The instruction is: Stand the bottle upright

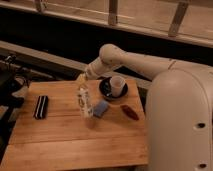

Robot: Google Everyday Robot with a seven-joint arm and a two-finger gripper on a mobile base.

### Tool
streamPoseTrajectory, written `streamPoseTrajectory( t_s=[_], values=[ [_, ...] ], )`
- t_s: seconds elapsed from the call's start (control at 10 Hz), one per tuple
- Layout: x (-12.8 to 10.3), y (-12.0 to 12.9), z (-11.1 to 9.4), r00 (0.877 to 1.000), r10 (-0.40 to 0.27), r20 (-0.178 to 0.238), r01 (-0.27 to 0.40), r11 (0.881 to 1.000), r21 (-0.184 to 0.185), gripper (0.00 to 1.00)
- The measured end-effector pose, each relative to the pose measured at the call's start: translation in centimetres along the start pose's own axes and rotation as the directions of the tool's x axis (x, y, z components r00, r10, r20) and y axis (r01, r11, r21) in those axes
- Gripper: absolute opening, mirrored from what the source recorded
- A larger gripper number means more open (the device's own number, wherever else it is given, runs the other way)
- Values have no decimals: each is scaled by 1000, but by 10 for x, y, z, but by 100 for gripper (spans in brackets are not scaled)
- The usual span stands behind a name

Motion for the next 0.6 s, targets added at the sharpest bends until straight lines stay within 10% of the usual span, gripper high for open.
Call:
streamPoseTrajectory(
  t_s=[0.6],
  values=[
    [-30, 7, 7, 985, -173, 15, 173, 985, -7, 0]
  ],
)
